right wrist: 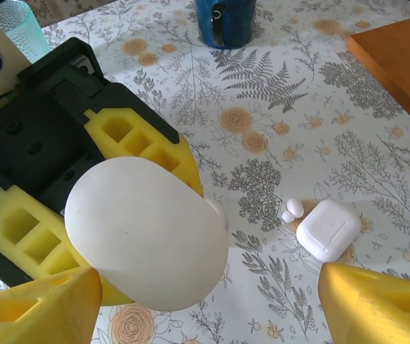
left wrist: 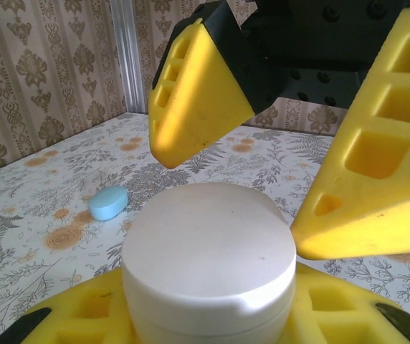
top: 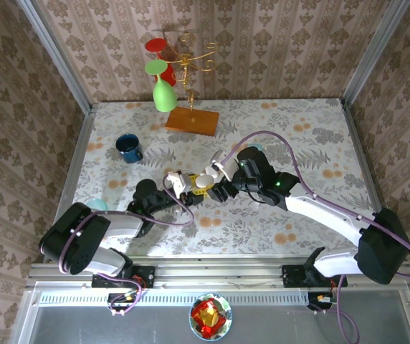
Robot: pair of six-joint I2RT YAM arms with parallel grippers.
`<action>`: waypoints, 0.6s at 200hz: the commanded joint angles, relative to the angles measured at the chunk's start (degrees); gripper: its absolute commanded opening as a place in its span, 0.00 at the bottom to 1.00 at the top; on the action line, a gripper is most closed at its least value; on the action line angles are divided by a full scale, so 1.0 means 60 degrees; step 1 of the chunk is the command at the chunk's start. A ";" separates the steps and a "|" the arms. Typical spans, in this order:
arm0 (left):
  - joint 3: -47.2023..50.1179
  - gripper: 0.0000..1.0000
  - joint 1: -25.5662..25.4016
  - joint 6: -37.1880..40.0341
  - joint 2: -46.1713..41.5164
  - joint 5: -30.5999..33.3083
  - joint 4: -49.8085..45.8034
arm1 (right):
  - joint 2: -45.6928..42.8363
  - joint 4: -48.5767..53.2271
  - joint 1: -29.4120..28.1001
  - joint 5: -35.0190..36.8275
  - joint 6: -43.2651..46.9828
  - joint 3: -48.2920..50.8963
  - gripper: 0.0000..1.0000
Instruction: Insert the wireless bluetooth earbuds into the charging case
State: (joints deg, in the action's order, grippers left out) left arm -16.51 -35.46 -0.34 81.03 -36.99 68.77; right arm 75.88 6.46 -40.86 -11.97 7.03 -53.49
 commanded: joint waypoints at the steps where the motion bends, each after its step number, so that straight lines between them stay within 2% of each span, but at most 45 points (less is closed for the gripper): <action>1: 0.0058 0.15 -0.0093 0.0084 0.0086 -0.0474 0.0190 | -0.0058 -0.0520 0.0234 0.0733 -0.0589 -0.0244 0.79; 51: 0.0057 0.13 -0.0095 -0.0094 0.0174 -0.0337 0.0285 | 0.0056 -0.0335 0.0858 0.1028 -0.2192 -0.0493 0.77; 83: 0.0172 0.05 -0.0095 -0.0131 0.0205 -0.0176 0.0540 | 0.0222 -0.0070 0.1005 0.1161 -0.2745 -0.0820 0.76; 120: 0.0229 0.05 -0.0081 -0.0237 0.0147 -0.0051 0.0637 | -0.0243 0.0003 0.1413 0.1069 -0.3678 -0.0700 0.74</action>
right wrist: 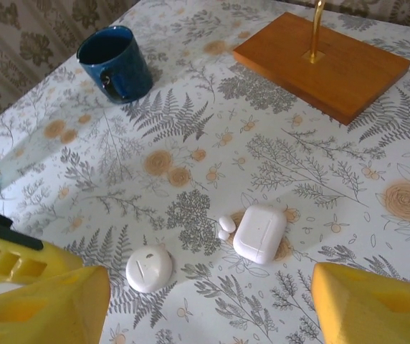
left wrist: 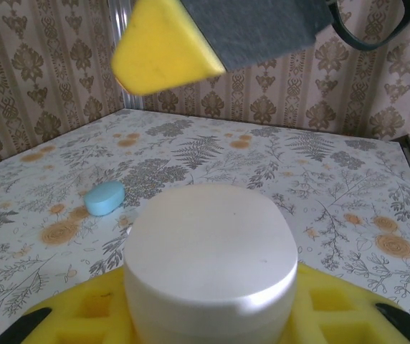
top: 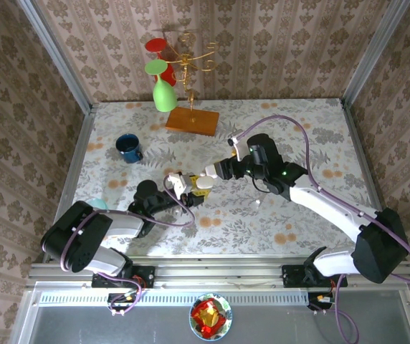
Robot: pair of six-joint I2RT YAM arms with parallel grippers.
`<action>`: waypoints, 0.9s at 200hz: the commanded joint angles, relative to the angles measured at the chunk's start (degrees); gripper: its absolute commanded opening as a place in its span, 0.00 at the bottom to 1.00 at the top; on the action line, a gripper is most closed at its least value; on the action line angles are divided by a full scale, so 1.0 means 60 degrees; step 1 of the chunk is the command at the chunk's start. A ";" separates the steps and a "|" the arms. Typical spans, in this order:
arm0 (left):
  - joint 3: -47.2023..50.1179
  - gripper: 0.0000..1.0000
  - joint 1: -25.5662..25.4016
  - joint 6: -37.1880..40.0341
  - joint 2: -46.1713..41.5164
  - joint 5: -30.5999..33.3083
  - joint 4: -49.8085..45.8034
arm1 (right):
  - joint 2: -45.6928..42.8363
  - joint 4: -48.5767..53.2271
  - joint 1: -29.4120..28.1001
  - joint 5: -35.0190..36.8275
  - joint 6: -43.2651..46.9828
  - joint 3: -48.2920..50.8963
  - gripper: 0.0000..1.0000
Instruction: Insert the wireless bluetooth earbuds into the charging case
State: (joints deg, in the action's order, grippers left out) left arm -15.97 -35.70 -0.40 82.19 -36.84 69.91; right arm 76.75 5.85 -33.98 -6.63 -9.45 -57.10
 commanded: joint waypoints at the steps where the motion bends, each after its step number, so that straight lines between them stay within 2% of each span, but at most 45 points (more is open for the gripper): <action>1: 0.0140 0.05 -0.0033 -0.0233 -0.0046 -0.0074 0.0448 | -0.0401 0.0093 0.0284 0.0174 -0.0945 -0.0081 0.74; 21: 0.0173 0.03 -0.0040 -0.0261 -0.0059 0.0149 0.0464 | -0.0903 -0.0449 0.0361 -0.0406 -0.0578 0.0509 0.76; 39: 0.0140 0.00 -0.0022 -0.0469 -0.0054 0.0259 0.0475 | -0.1289 -0.1397 0.0271 -0.1829 0.0520 0.1315 0.78; 52: 0.0072 0.00 0.0003 -0.0589 -0.0033 0.0198 0.0471 | -0.1384 -0.1635 -0.0036 -0.2192 0.1443 0.1641 0.80; 82: -0.0005 0.00 0.0033 -0.0763 -0.0003 0.0061 0.0503 | -0.1017 -0.1246 -0.0541 -0.2238 0.2130 0.1398 0.81; 89: -0.0005 0.00 0.0042 -0.0753 -0.0010 -0.0254 0.0508 | -0.0860 -0.1239 -0.0636 -0.2212 0.2228 0.1332 0.81; 121: 0.0039 0.00 0.0033 -0.0761 -0.0119 -0.0181 0.0519 | -0.0211 -0.1076 -0.0898 -0.2048 0.2671 0.0953 0.81; 180: 0.0100 0.00 0.0029 -0.0619 -0.0173 -0.0258 0.0506 | 0.0173 -0.1443 -0.0820 -0.1136 0.2295 0.0799 0.81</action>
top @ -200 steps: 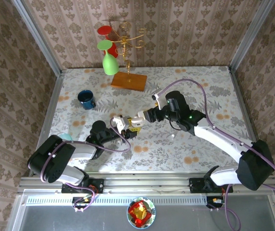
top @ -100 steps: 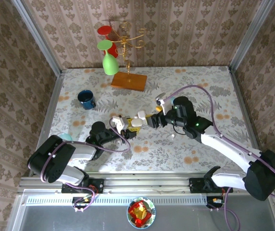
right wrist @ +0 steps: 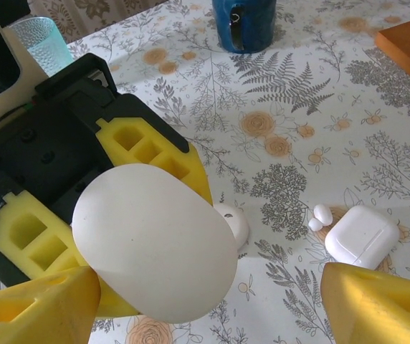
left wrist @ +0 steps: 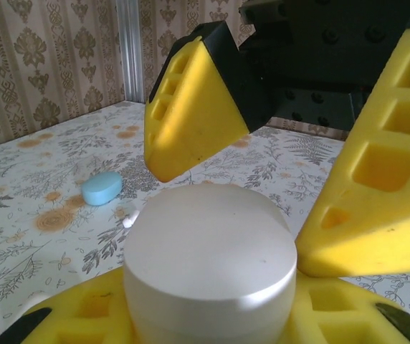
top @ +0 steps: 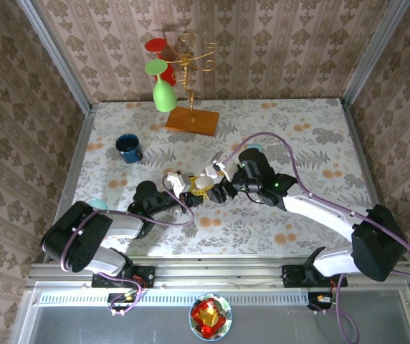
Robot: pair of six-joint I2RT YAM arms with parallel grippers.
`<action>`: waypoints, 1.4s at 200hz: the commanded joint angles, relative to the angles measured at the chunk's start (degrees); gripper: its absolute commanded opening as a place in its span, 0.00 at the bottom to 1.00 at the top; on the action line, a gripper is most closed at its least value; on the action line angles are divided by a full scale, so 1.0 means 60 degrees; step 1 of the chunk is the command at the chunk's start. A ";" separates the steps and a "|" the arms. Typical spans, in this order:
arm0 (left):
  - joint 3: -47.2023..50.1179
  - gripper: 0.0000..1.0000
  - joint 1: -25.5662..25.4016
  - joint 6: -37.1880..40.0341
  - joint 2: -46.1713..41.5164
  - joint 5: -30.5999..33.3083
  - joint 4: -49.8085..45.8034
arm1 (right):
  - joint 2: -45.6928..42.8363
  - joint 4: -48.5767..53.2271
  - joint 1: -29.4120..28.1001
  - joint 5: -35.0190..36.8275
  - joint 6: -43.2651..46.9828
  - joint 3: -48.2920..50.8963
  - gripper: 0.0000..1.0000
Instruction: Insert the wireless bluetooth earbuds into the charging case
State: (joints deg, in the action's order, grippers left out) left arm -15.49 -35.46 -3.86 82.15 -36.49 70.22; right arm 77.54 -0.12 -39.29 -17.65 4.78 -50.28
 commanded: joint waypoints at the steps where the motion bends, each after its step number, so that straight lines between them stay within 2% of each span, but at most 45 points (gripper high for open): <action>1: 0.0019 0.00 -0.0009 -0.0030 -0.0161 -0.0318 0.0455 | 0.0034 -0.0463 0.0076 0.0707 -0.0092 -0.0336 0.82; 82: -0.0026 0.00 -0.0022 -0.0104 -0.0082 -0.0562 0.0467 | 0.0011 -0.1206 0.0425 0.0862 -0.0906 -0.0210 0.81; 144: -0.0019 0.00 -0.0022 -0.0184 -0.0167 -0.0516 0.0463 | 0.0568 -0.0796 0.0469 0.0759 -0.0967 -0.0942 0.81; 175: 0.0029 0.00 -0.0008 -0.0119 -0.0186 -0.0307 0.0458 | 0.0436 -0.0707 0.0498 0.0627 -0.1182 -0.0878 0.81; 195: 0.0061 0.00 0.0044 -0.0217 -0.0241 -0.0240 0.0456 | -0.0216 -0.0812 0.0499 0.0656 -0.1312 -0.0516 0.81; 242: -0.0135 0.00 0.0154 -0.0826 -0.0236 -0.0691 0.0458 | -0.1442 -0.0949 0.0564 0.1169 -0.2425 0.0465 0.81; 261: -0.0259 0.00 0.0176 -0.0993 -0.0129 -0.0901 0.0500 | -0.1790 -0.0947 0.0923 0.1540 -0.3542 0.0861 0.81; 280: -0.0316 0.00 0.0170 -0.1014 -0.0091 -0.0999 0.0498 | -0.1950 -0.1025 0.1715 0.1950 -0.5248 0.1429 0.80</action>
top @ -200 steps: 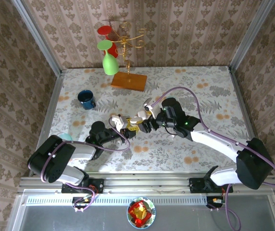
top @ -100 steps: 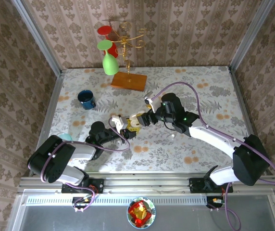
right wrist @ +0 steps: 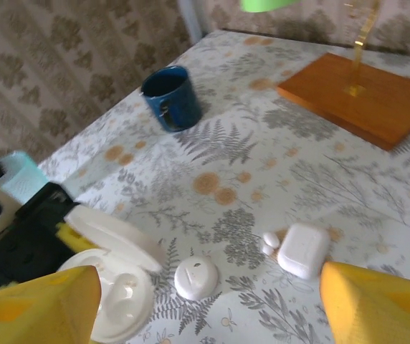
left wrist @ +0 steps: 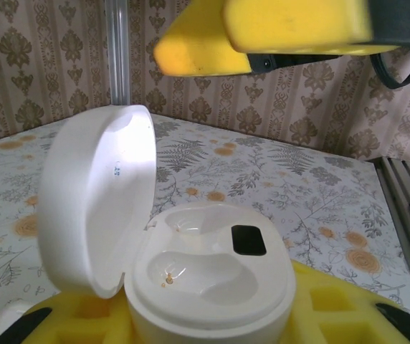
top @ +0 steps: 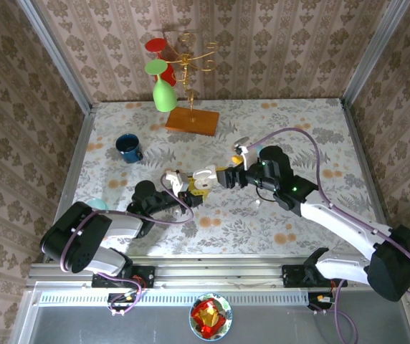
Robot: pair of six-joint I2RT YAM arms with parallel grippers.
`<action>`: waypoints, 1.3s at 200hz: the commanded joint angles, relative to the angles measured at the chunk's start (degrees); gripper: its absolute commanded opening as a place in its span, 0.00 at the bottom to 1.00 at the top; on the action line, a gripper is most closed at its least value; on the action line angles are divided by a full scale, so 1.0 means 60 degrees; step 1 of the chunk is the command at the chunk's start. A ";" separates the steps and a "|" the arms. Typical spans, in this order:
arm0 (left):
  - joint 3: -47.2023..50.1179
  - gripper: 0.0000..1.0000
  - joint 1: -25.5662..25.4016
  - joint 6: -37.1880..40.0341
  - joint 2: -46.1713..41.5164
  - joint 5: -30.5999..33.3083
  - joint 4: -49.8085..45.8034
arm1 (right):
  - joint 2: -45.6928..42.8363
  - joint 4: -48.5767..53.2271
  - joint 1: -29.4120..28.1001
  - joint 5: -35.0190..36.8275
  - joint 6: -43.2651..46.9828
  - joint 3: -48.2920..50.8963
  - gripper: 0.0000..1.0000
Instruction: Insert the wireless bluetooth earbuds into the charging case
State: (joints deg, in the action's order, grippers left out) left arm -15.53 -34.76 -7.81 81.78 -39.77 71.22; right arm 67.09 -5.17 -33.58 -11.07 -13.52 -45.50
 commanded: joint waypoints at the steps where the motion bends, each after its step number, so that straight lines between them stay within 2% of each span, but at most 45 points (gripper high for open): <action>1: -0.0311 0.00 0.0053 -0.0354 -0.0025 -0.0457 0.0331 | -0.0217 -0.0181 0.0808 0.0866 -0.2309 0.0665 0.80; 26: -0.0341 0.00 0.0053 -0.0120 0.0092 -0.0614 0.0391 | 0.0061 0.0696 0.1489 0.1181 -0.3325 0.0789 0.78; 47: -0.0342 0.00 0.0076 -0.0122 0.0181 -0.0491 0.0391 | 0.0879 0.1170 0.1972 0.1391 -0.4244 0.0676 0.78; 68: -0.0368 0.00 0.0076 -0.0320 0.0218 -0.0405 0.0391 | 0.1984 0.0860 0.2533 0.0798 -0.5089 0.0415 0.75; 101: -0.0321 0.00 0.0081 -0.0199 0.0199 -0.0386 0.0390 | 0.3865 0.0360 0.2853 0.0061 -0.5810 -0.0392 0.68; 135: -0.0177 0.00 0.0068 -0.0104 0.0085 -0.0039 0.0391 | 0.5132 -0.0747 0.3123 -0.0374 -0.6725 -0.0666 0.59; 178: -0.0142 0.00 0.0024 -0.0089 0.0036 0.0205 0.0389 | 0.6070 -0.1599 0.3290 -0.0758 -0.7240 -0.0913 0.55; 260: -0.0048 0.01 0.0008 0.0384 -0.0023 0.0188 0.0369 | 0.6775 -0.2195 0.3461 -0.1280 -0.7572 -0.1002 0.49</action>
State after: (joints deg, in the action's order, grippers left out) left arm -16.25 -34.79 -7.51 82.76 -38.96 71.33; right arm 105.21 -16.73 -13.19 -16.82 -57.45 -49.63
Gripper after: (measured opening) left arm 0.368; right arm 0.497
